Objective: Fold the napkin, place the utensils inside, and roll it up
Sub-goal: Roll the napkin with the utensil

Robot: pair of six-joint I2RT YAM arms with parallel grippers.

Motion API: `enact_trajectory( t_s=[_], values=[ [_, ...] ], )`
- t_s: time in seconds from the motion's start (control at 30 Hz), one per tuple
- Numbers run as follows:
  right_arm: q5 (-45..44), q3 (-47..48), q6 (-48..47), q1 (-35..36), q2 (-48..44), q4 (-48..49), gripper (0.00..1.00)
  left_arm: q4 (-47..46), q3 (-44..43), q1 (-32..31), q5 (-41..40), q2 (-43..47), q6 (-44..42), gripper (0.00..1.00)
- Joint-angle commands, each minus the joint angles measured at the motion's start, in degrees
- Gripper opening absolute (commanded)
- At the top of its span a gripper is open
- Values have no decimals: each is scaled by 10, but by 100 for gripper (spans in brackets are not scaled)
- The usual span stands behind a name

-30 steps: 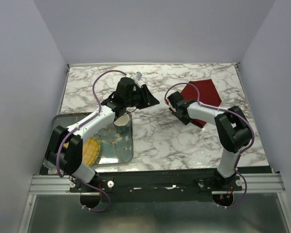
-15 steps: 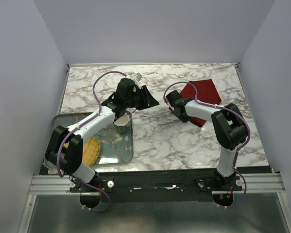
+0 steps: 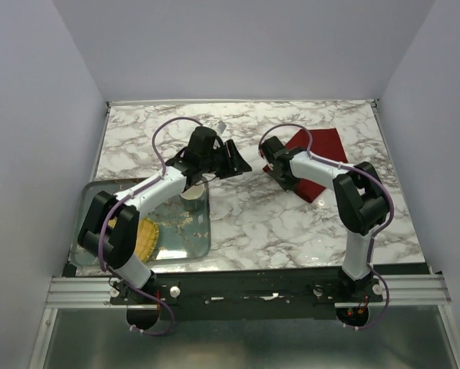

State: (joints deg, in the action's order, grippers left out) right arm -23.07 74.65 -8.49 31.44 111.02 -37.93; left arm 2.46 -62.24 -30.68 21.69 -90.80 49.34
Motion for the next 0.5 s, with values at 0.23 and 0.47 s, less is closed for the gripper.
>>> enact_trajectory(
  t_s=[0.23,0.47],
  values=[
    [191,61,141,4,-19,-48,1,25,-21,12,28,-51,-1,62],
    [223,78,164,9,0,-43,1,-35,-18,9,56,-110,49,69]
  ],
)
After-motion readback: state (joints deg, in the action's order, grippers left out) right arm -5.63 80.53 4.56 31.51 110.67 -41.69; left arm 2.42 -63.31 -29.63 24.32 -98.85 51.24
